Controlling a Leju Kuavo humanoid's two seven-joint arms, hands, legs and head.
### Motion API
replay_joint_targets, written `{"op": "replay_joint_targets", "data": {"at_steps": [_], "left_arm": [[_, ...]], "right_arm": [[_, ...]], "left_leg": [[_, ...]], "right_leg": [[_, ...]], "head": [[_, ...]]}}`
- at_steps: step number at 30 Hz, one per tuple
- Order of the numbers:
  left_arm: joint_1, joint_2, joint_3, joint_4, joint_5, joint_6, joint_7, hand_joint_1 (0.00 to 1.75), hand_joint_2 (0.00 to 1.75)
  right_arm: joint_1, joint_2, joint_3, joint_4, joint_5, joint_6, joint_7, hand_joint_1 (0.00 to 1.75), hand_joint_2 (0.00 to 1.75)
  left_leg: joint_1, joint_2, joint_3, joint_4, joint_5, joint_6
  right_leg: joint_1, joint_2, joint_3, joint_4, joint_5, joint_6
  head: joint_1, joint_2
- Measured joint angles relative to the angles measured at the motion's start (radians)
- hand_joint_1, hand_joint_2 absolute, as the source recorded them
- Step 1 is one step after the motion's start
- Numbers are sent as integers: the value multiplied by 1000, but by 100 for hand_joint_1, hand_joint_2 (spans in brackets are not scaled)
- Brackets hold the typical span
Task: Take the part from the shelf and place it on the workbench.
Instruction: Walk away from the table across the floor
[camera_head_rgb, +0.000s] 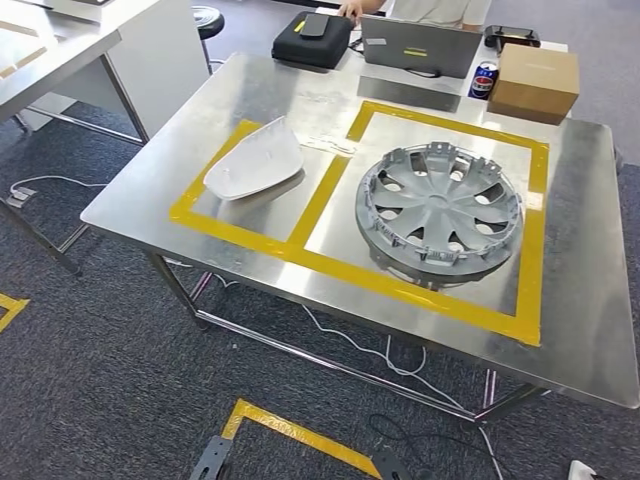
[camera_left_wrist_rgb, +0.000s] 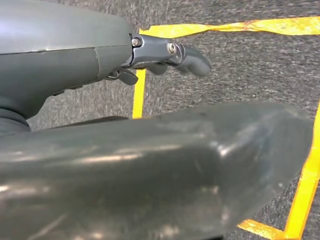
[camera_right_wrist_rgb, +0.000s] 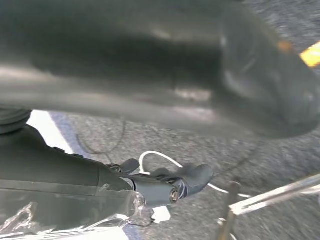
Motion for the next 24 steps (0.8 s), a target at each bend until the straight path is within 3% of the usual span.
{"op": "replay_joint_targets", "data": {"at_steps": [2,4,6,8,9,10,11,13,15,18,19,20,23,24], "left_arm": [[0,1,-5,0,0,7,-6,0,0],[1,2,-8,0,6,13,-13,0,0],[1,3,-8,0,14,14,-17,0,0],[1,3,-7,0,26,3,-15,0,0],[2,4,-7,0,35,-11,-10,0,0],[2,4,-6,0,44,-28,-2,0,0],[2,4,-4,0,51,-44,7,0,0],[2,4,-3,0,48,-60,16,0,0],[2,2,-3,0,37,-62,14,0,0],[3,1,-6,0,18,-58,8,0,0],[3,0,-8,0,10,-57,6,0,0],[3,0,-10,0,5,-56,4,0,0],[3,0,-15,0,-1,-54,0,0,0],[3,0,-16,0,-1,-55,-1,0,0]], "right_arm": [[12,-4,4,4,-17,8,27,0,0],[28,-13,2,7,-39,14,45,0,0],[42,-23,-1,10,-51,16,56,0,0],[53,-31,-3,11,-59,15,62,0,0],[56,-34,-6,12,-64,15,63,0,0],[59,-37,-10,13,-69,16,61,0,0],[60,-38,-14,13,-74,19,58,0,0],[59,-41,-23,14,-86,45,54,0,0],[58,-42,-33,15,-101,82,53,0,0],[59,-42,-47,17,-111,124,48,0,0],[60,-42,-50,18,-113,136,47,0,0],[61,-42,-52,19,-114,145,46,0,0],[60,-43,-57,21,-114,154,46,0,0],[59,-43,-58,21,-112,154,46,0,0]], "left_leg": [[1,-1,-3,0,8,-13],[6,0,-13,14,-13,-23],[6,1,-47,102,-95,-27],[4,2,-91,238,-179,-26],[4,2,-98,280,-194,-25],[4,2,-88,287,-190,-22],[3,2,-58,256,-170,-19],[3,1,41,123,-126,-12],[-1,0,108,18,-111,-5],[-8,1,104,-7,-99,13],[-9,2,97,-8,-91,22],[-9,4,89,-9,-82,30],[-12,6,55,-10,-53,41],[-14,7,42,-9,-43,42]], "right_leg": [[4,5,-14,6,3,-22],[6,3,-23,5,13,-44],[9,0,-36,4,29,-61],[14,-2,-58,5,45,-67],[17,-3,-68,5,52,-68],[20,-4,-78,6,59,-68],[22,-4,-86,6,66,-67],[25,-2,-99,7,78,-60],[27,-2,-109,9,90,-48],[22,-3,-120,8,107,-29],[19,-4,-127,16,95,-25],[18,-5,-137,42,65,-21],[19,-7,-186,221,-71,-17],[20,-7,-190,270,-89,-18]], "head": [[-3,0],[-4,0],[-6,0],[-7,0],[-7,0],[-7,0],[-7,0],[-8,0],[-7,0],[-7,0],[-6,0],[-5,0],[-1,0],[0,0]]}}
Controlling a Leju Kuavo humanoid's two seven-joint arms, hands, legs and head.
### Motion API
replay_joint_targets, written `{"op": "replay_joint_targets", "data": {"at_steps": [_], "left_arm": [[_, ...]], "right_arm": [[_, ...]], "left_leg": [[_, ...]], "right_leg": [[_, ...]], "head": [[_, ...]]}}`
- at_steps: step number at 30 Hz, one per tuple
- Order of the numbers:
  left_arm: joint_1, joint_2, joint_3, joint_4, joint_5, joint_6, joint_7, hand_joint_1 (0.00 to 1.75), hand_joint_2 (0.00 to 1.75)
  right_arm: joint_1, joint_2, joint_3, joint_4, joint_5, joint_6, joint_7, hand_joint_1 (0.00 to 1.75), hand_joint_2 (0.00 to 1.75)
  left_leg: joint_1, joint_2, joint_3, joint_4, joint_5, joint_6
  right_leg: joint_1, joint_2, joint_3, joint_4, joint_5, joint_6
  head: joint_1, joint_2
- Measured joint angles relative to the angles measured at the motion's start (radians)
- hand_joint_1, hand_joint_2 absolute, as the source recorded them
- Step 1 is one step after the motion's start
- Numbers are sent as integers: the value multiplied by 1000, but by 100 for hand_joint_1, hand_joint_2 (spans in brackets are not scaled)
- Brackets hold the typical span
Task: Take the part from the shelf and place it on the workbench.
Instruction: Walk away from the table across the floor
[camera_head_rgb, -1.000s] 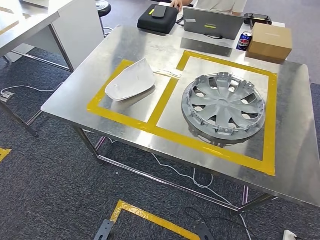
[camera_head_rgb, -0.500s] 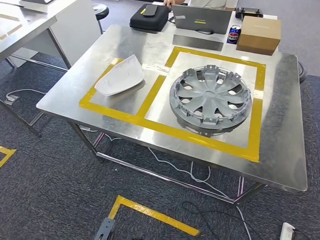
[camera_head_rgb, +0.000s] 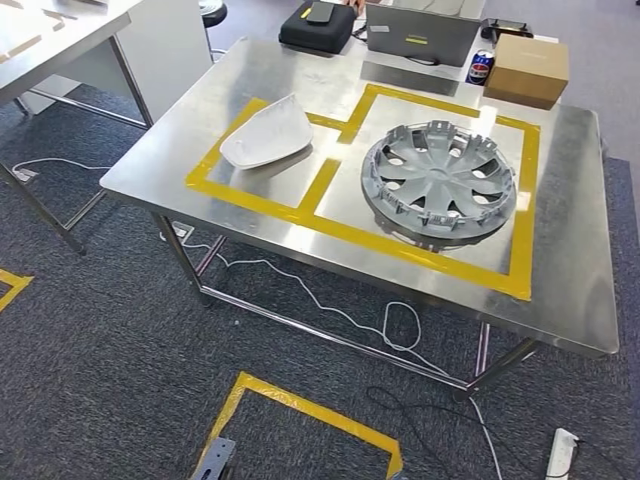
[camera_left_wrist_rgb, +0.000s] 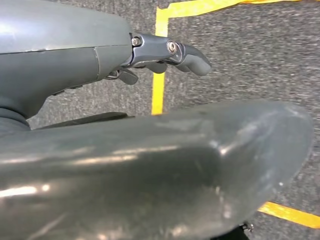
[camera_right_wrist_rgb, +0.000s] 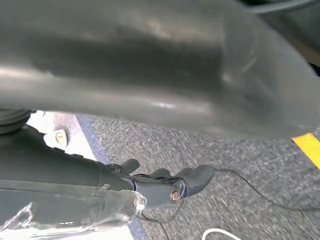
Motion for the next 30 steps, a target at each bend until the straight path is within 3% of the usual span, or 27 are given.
{"op": "replay_joint_targets", "data": {"at_steps": [1,2,4,6,8,10,12,14,15,16,17,19,21,22,24,25,26,28,29,30], "left_arm": [[0,0,0,0,0,-3,0,0,0],[0,0,-1,0,0,-7,0,0,0],[0,0,-1,0,1,-19,0,0,0],[0,-1,-2,0,1,-26,0,0,0],[0,-1,-3,0,1,-28,0,0,0],[1,0,-4,0,1,-28,0,0,0],[1,2,-4,0,1,-28,0,0,0],[1,2,-5,0,1,-28,0,0,0],[1,3,-5,0,1,-28,0,0,0],[1,3,-5,0,1,-28,0,0,0],[1,3,-5,0,1,-27,0,0,0],[0,3,-6,0,0,-26,0,0,0],[-1,2,-7,0,0,-24,-4,0,0],[-1,1,-8,0,-1,-22,-6,0,0],[1,1,-8,0,-1,-21,-12,0,0],[2,1,-8,0,-1,-21,-15,0,0],[3,1,-8,0,-1,-21,-18,0,0],[4,1,-8,0,-1,-21,-20,0,0],[4,1,-8,0,-2,-22,-21,0,0],[4,1,-8,0,-2,-22,-21,0,0]], "right_arm": [[0,0,0,0,3,0,0,0,0],[0,-1,0,0,6,0,0,0,0],[-3,-1,0,0,11,-2,2,0,0],[-9,-2,-1,0,14,-5,5,0,0],[-12,-2,-1,0,16,-7,9,0,0],[-11,-2,-2,1,17,-7,12,0,0],[-12,-2,-3,1,18,-7,13,0,0],[-12,-2,-4,1,19,-7,13,0,0],[-12,-2,-4,1,19,-7,13,0,0],[-12,-2,-5,1,19,-7,13,0,0],[-12,-2,-5,1,19,-8,13,0,0],[-12,-2,-6,1,20,-14,13,0,0],[-13,-3,-7,1,21,-25,8,0,0],[-14,-3,-8,1,22,-29,4,0,0],[-12,-3,-9,2,22,-34,-4,0,0],[-9,-3,-10,3,22,-34,-7,0,0],[-5,-3,-11,3,21,-34,-10,0,0],[-1,-3,-12,4,21,-35,-14,0,0],[-1,-3,-12,5,21,-35,-15,0,0],[-2,-3,-13,5,21,-35,-17,0,0]], "left_leg": [[-2,0,-13,1,10,0],[-3,0,-26,1,20,0],[-4,0,-46,2,39,-5],[-6,0,-56,4,56,-14],[-5,1,-59,4,73,-25],[-2,0,-67,10,69,-36],[0,-1,-91,72,-7,-46],[1,-1,-124,196,-109,-53],[2,-1,-134,252,-132,-56],[3,-1,-133,286,-131,-58],[4,-1,-115,289,-111,-59],[10,-1,-30,199,-63,-60],[13,-2,72,57,-61,-55],[12,-3,99,11,-71,-50],[5,-2,98,-14,-73,-32],[3,-2,88,-12,-64,-24],[2,-1,78,-12,-53,-15],[1,1,54,-12,-29,-4],[0,1,39,-11,-17,-1],[-2,1,24,-11,-4,0]], "right_leg": [[1,0,10,18,5,-2],[3,0,38,1,29,-5],[7,0,139,-125,73,-11],[11,1,230,-262,72,-16],[16,2,249,-305,65,-24],[15,-1,232,-302,81,-41],[12,-6,210,-304,105,-58],[12,-6,181,-303,131,-65],[12,-7,165,-301,143,-64],[12,-8,149,-299,154,-63],[12,-9,131,-296,165,-60],[12,-9,102,-289,184,-52],[15,-8,79,-277,201,-43],[16,-7,70,-274,210,-38],[11,-7,58,-274,230,-27],[7,-7,52,-272,227,-21],[3,-8,43,-259,207,-16],[2,-7,14,-172,113,-9],[2,-7,-2,-105,62,-7],[2,-7,-11,-41,28,-6]], "head": [[0,0],[0,0],[0,0],[-1,0],[-2,0],[-1,0],[-5,0],[-8,0],[-8,0],[-8,0],[-8,0],[-9,0],[-8,0],[-8,0],[-8,0],[-8,0],[-8,0],[-4,0],[-2,0],[0,0]]}}
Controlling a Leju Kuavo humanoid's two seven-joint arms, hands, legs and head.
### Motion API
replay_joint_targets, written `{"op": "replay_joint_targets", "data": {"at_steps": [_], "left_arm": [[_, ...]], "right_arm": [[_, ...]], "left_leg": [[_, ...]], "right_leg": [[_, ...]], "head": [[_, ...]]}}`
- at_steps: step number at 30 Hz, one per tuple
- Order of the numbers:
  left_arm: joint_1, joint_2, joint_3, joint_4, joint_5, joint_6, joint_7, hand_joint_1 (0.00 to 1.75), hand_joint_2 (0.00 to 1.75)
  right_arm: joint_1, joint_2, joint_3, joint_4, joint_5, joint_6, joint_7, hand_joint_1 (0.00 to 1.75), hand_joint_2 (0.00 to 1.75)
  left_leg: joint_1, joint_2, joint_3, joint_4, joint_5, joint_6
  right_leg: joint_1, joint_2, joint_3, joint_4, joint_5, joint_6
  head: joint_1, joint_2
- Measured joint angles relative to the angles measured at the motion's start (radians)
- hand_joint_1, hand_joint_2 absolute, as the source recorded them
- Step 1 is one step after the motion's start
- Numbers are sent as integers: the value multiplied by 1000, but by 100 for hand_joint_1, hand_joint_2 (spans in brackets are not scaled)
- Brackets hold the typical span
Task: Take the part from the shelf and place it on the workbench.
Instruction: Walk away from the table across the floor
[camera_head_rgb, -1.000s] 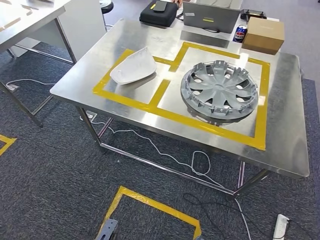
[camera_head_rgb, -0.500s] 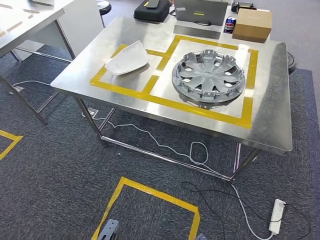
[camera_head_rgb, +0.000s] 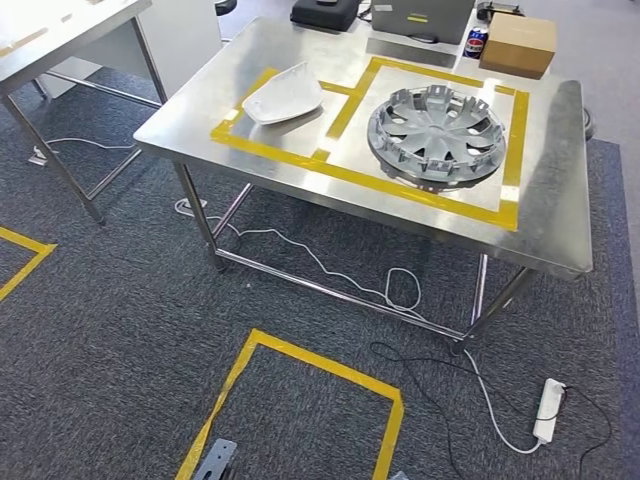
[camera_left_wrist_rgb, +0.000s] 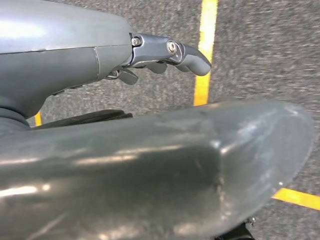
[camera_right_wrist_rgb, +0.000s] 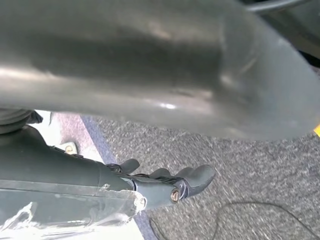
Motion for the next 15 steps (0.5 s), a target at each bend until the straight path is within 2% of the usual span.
{"op": "replay_joint_targets", "data": {"at_steps": [1,2,3,4,5,6,7,8,10,11,12,14,15], "left_arm": [[0,0,0,0,0,0,0,0,0],[0,0,0,0,0,-1,0,0,0],[0,0,0,0,0,-1,-2,0,0],[0,0,0,0,0,-1,-4,0,0],[0,-1,0,0,-1,0,-7,0,0],[0,-1,-1,0,-2,1,-11,0,0],[0,-1,-2,0,-3,4,-15,0,0],[0,-1,-4,0,-4,6,-17,0,0],[0,0,-6,0,-5,7,-18,0,0],[0,1,-7,0,-6,7,-18,0,0],[0,1,-7,0,-7,8,-18,0,0],[0,2,-8,0,-8,9,-18,0,0],[0,3,-8,0,-8,10,-18,0,0]], "right_arm": [[0,0,-1,0,-1,0,-1,0,0],[0,0,-2,0,-2,-1,-3,0,0],[0,0,-3,0,-3,-1,-5,0,0],[-1,0,-3,0,-3,-1,-7,0,0],[-2,0,-4,0,0,-4,-10,0,0],[-5,0,-4,0,5,-10,-13,0,0],[-8,-1,-4,0,10,-16,-17,0,0],[-9,-1,-4,0,15,-22,-20,0,0],[-8,-1,-4,0,18,-27,-24,0,0],[-7,-1,-4,0,18,-28,-25,0,0],[-6,-1,-4,0,19,-28,-25,0,0],[-5,-1,-4,0,19,-28,-26,0,0],[-4,-1,-4,0,19,-28,-27,0,0]], "left_leg": [[-2,0,-16,1,12,0],[-3,0,-33,2,24,0],[-4,0,-49,4,35,-1],[-4,0,-63,5,44,-3],[-5,-1,-75,7,53,-7],[-6,-1,-83,9,61,-11],[-7,0,-87,10,69,-17],[-6,1,-88,10,77,-23],[-2,1,-89,10,86,-36],[-1,1,-95,20,72,-42],[0,0,-107,47,43,-48],[3,-1,-147,159,-47,-57],[4,-1,-168,225,-81,-61]], "right_leg": [[0,0,1,44,-9,-1],[1,0,17,56,5,-3],[2,0,51,33,34,-5],[4,0,98,-18,60,-9],[7,-1,161,-96,66,-12],[9,-2,213,-172,58,-15],[12,-2,248,-229,44,-18],[15,-2,267,-264,30,-22],[16,-3,259,-273,39,-34],[16,-4,254,-273,47,-42],[14,-5,247,-275,56,-50],[13,-6,233,-274,72,-58],[13,-6,225,-273,79,-59]], "head": [[1,0],[0,0],[0,0],[1,0],[1,0],[0,0],[0,0],[0,0],[0,0],[0,0],[-3,0],[-8,0],[-9,0]]}}
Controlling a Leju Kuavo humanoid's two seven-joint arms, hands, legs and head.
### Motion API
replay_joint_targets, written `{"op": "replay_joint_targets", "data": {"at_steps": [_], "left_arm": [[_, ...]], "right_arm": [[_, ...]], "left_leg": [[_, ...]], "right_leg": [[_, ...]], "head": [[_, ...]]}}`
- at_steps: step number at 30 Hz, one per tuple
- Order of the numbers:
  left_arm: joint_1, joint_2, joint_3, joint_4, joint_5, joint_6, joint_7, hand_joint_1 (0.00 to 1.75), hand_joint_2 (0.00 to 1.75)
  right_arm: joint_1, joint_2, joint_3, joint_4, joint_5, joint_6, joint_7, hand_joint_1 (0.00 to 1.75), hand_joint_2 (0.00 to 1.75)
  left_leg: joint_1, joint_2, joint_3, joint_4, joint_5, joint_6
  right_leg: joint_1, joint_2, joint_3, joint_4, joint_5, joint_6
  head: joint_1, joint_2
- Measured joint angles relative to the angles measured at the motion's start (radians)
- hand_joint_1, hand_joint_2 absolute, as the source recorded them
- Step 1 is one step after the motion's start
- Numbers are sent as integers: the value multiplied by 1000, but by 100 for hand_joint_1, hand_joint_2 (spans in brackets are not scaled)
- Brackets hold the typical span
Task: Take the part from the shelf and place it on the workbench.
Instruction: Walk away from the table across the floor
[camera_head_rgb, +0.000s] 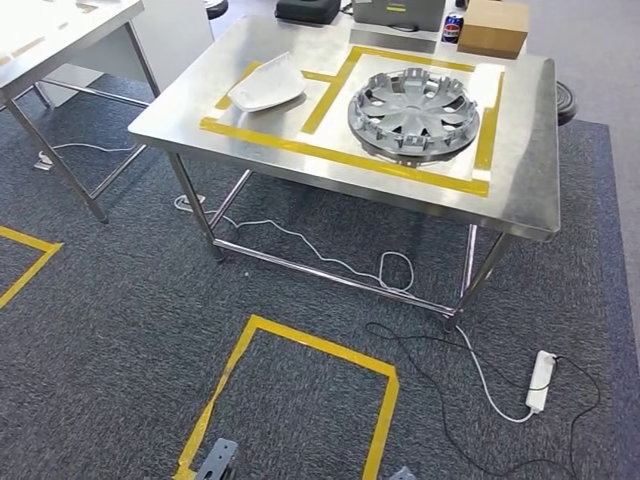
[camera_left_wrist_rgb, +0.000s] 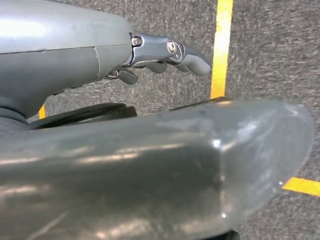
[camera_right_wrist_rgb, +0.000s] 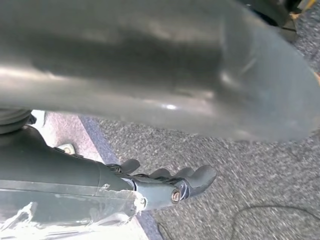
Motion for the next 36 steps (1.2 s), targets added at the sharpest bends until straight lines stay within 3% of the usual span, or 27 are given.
{"op": "replay_joint_targets", "data": {"at_steps": [1,2,3,5,7,10,12,15,16,17,18,19,21,23,25,27,28,30,32,33,34,36], "left_arm": [[0,0,0,0,0,0,0,0,0],[0,0,0,0,0,0,0,0,0],[0,0,0,0,0,0,0,0,0],[0,0,-1,0,0,0,0,0,0],[-2,-1,-3,0,0,0,0,0,0],[-3,-3,-7,0,0,0,-1,0,0],[-3,-3,-7,0,0,-5,-5,0,0],[-1,-2,-8,0,0,-27,-12,0,0],[0,-1,-8,0,1,-37,-11,0,0],[2,-1,-8,0,1,-46,-10,0,0],[4,-1,-8,0,2,-54,-9,0,0],[5,-1,-8,1,3,-58,-8,0,0],[5,-3,-8,1,2,-60,-8,0,0],[5,-4,-8,1,2,-60,-8,0,0],[6,-2,-8,1,6,-64,-10,0,0],[7,1,-7,1,15,-72,-16,0,0],[7,2,-7,1,19,-72,-19,0,0],[7,3,-7,1,23,-62,-16,0,0],[7,2,-6,1,22,-47,-11,0,0],[7,2,-6,1,21,-41,-9,0,0],[7,2,-6,1,19,-36,-9,0,0],[6,1,-6,1,15,-30,-9,0,0]], "right_arm": [[2,0,0,0,0,0,0,0,0],[3,0,0,0,0,0,0,0,0],[4,0,0,0,0,0,0,0,0],[5,0,0,0,0,0,-1,0,0],[7,-1,0,0,4,-7,-2,0,0],[7,-1,0,0,13,-24,-7,0,0],[6,-1,0,0,16,-26,-9,0,0],[5,-1,0,0,18,-25,-12,0,0],[6,-1,0,0,19,-25,-14,0,0],[6,-1,0,0,20,-26,-20,0,0],[7,-1,0,0,20,-27,-29,0,0],[7,-1,0,0,18,-27,-42,0,0],[7,-1,0,0,14,-27,-69,0,0],[7,-1,0,0,14,-26,-84,0,0],[7,-1,0,0,20,-24,-84,0,0],[7,-1,0,0,31,-22,-77,0,0],[6,-1,0,0,36,-22,-74,0,0],[7,-1,0,0,42,-22,-72,0,0],[9,-1,0,0,45,-22,-72,0,0],[8,-1,0,0,47,-23,-73,0,0],[7,-1,0,0,48,-24,-75,0,0],[4,0,1,0,53,-28,-79,0,0]], "left_leg": [[1,0,-11,48,-16,-3],[3,0,-6,62,-11,-5],[5,0,17,39,9,-6],[7,17,105,-88,60,-10],[4,35,164,-188,79,-1],[2,23,158,-209,77,27],[3,9,153,-210,83,41],[1,-10,145,-211,90,53],[-1,-18,143,-210,91,55],[-2,-26,141,-210,93,56],[-4,-36,141,-210,94,57],[-4,-47,141,-210,95,56],[-6,-69,138,-208,99,51],[-5,-88,129,-205,104,42],[-1,-103,117,-204,111,29],[-3,-76,102,-183,94,17],[-4,-54,84,-146,68,12],[-3,-22,27,-21,0,3],[-1,-17,-14,69,-28,-3],[1,-15,-8,64,-15,-4],[2,-8,17,22,14,-4],[0,37,94,-112,72,-4]], "right_leg": [[0,0,-7,1,6,1],[0,0,-13,2,12,3],[-1,0,-19,3,16,5],[-2,-5,-27,9,17,11],[2,-13,-35,18,15,19],[4,-29,-41,27,13,33],[1,-22,-58,61,-14,44],[0,-2,-140,243,-107,50],[1,0,-167,299,-124,49],[1,2,-180,322,-122,46],[1,4,-174,308,-102,42],[2,12,-150,255,-66,37],[0,54,-87,115,-2,27],[0,84,-55,45,15,24],[0,72,-55,38,16,22],[-2,51,-56,32,24,13],[-4,39,-56,29,27,9],[-4,12,-58,28,28,5],[-4,-16,-60,28,28,5],[-4,-30,-60,28,28,5],[-4,-43,-59,28,27,6],[-1,-64,-57,31,23,12]], "head": [[0,0],[0,0],[0,0],[-1,0],[-4,0],[-2,0],[0,0],[4,0],[4,0],[5,0],[4,0],[4,0],[4,0],[4,0],[4,0],[1,0],[-2,0],[-6,0],[-7,0],[-7,0],[-7,0],[-8,0]]}}
